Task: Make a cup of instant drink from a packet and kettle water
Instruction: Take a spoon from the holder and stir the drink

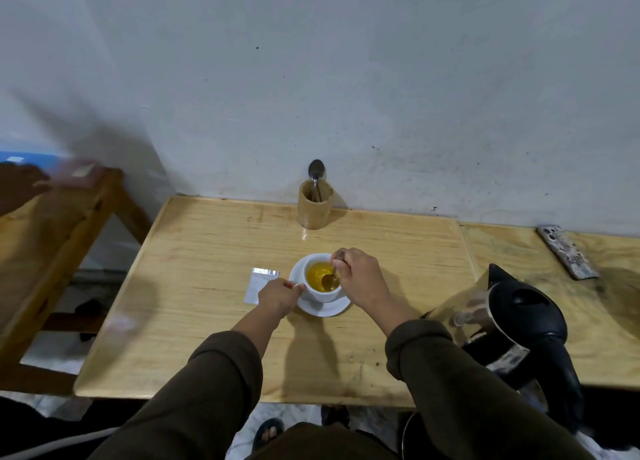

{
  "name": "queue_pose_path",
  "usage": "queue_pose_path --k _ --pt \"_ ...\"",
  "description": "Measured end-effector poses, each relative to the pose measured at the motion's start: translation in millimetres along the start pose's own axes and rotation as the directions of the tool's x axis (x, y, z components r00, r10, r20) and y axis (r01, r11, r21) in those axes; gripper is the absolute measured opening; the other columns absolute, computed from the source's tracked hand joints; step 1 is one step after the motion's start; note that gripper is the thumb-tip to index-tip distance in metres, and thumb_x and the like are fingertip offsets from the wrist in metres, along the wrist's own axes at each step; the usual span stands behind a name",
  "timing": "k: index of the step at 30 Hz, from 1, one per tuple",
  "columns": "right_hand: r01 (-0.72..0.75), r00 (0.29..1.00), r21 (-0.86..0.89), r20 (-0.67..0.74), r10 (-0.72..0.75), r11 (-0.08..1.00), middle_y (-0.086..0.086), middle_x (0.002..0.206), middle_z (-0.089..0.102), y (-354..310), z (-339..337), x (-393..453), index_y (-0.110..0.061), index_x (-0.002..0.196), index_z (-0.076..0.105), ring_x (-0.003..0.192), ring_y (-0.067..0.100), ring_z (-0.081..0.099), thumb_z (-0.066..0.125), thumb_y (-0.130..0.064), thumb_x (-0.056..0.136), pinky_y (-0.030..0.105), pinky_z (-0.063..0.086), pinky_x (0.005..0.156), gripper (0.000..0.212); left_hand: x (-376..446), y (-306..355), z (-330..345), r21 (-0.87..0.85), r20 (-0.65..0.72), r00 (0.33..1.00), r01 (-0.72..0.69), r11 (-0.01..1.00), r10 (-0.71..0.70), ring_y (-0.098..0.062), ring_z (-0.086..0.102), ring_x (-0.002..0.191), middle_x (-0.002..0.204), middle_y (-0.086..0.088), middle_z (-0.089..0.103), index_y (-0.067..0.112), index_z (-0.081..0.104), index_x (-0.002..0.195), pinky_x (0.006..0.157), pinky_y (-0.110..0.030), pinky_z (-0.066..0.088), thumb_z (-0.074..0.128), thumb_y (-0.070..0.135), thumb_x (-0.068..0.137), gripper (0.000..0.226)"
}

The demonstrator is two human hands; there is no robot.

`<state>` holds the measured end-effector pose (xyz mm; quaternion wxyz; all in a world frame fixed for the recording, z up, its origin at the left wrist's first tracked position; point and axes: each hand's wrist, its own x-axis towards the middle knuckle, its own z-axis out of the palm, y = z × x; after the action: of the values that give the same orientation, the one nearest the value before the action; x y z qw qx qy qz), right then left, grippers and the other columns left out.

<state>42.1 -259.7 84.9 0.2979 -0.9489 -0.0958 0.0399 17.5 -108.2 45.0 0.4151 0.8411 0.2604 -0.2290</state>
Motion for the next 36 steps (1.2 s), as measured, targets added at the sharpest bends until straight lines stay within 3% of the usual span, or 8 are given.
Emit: queue_pose_path --k 4,8,11,14,18,28,32,36 --pt "0.010 1.000 -0.021 -0.024 -0.011 1.000 0.012 0.105 0.070 2.4 3.1 -0.4 -0.009 0.106 0.069 0.097 0.027 0.063 0.047 -0.014 0.096 0.035 0.049 0.088 0.025 -1.8 1.1 0.0 -0.011 0.001 1.000 0.005 1.000 -0.005 -0.028 0.060 0.114 0.121 -0.013 0.067 0.008 0.063 0.120 0.089 -0.033 0.046 0.051 0.038 0.093 0.042" --pt "-0.002 1.000 0.092 -0.027 0.005 0.996 0.011 0.109 0.073 0.1 4.3 -4.5 -0.009 0.105 0.072 0.101 0.025 0.065 0.053 -0.011 0.093 0.032 0.048 0.093 0.023 -3.4 1.5 0.0 -0.015 -0.005 1.000 0.012 1.000 -0.012 -0.028 0.060 0.114 0.121 -0.013 0.067 0.008 0.063 0.119 0.092 -0.032 0.047 0.051 0.038 0.094 0.041" --pt "-0.038 0.999 0.141 0.021 0.035 0.989 0.011 0.107 0.073 -1.5 2.6 -5.5 -0.005 0.102 0.072 0.099 0.023 0.065 0.054 -0.011 0.092 0.025 0.046 0.089 0.021 -3.7 1.5 -0.1 -0.042 -0.004 1.000 0.022 0.999 -0.022 -0.029 0.060 0.114 0.121 -0.014 0.067 0.008 0.063 0.119 0.093 -0.032 0.047 0.052 0.038 0.093 0.041" --pt "-0.044 0.999 0.109 0.030 0.041 0.993 0.014 0.104 0.069 1.0 -0.2 -2.4 -0.001 0.099 0.069 0.096 0.026 0.062 0.052 -0.011 0.094 0.028 0.046 0.085 0.020 -4.4 1.0 -0.3 -0.047 -0.006 1.000 0.024 0.999 -0.025 -0.029 0.059 0.114 0.121 -0.013 0.066 0.009 0.063 0.120 0.094 -0.033 0.047 0.052 0.038 0.093 0.041" --pt "-0.009 1.000 0.029 -0.026 0.009 1.000 0.011 0.105 0.067 5.3 1.0 0.3 -0.009 0.103 0.070 0.097 0.024 0.062 0.048 -0.013 0.095 0.032 0.047 0.085 0.024 -4.1 0.2 0.1 -0.056 -0.004 1.000 0.027 0.998 -0.027 -0.029 0.060 0.114 0.121 -0.013 0.067 0.008 0.064 0.118 0.096 -0.033 0.047 0.053 0.038 0.092 0.041" --pt "-0.023 0.999 0.132 0.034 0.019 0.991 0.011 0.101 0.069 2.9 3.6 -0.8 -0.006 0.098 0.070 0.091 0.025 0.065 0.054 -0.014 0.092 0.040 0.053 0.085 0.019 -3.4 1.1 -0.5 -0.023 -0.007 1.000 0.025 0.999 -0.025 -0.029 0.061 0.113 0.120 -0.013 0.067 0.009 0.063 0.118 0.095 -0.032 0.047 0.052 0.040 0.092 0.042" --pt "-0.024 0.999 0.034 -0.024 0.025 0.999 0.007 0.104 0.067 6.9 1.5 1.6 -0.011 0.104 0.069 0.095 0.021 0.062 0.049 -0.017 0.095 0.026 0.045 0.079 0.023 -2.6 0.5 -0.6 -0.024 0.001 1.000 0.026 0.999 -0.026 -0.029 0.061 0.112 0.120 -0.013 0.067 0.009 0.062 0.119 0.093 -0.033 0.048 0.052 0.040 0.092 0.042" --pt "-0.014 0.999 0.076 -0.046 0.018 0.997 0.003 0.108 0.072 8.0 4.0 0.4 -0.016 0.105 0.072 0.098 0.019 0.064 0.053 -0.017 0.094 0.027 0.049 0.087 0.022 -1.8 0.1 -1.4 -0.015 0.000 1.000 0.023 1.000 -0.022 -0.028 0.060 0.113 0.121 -0.012 0.066 0.009 0.062 0.120 0.095 -0.033 0.047 0.053 0.041 0.092 0.043"
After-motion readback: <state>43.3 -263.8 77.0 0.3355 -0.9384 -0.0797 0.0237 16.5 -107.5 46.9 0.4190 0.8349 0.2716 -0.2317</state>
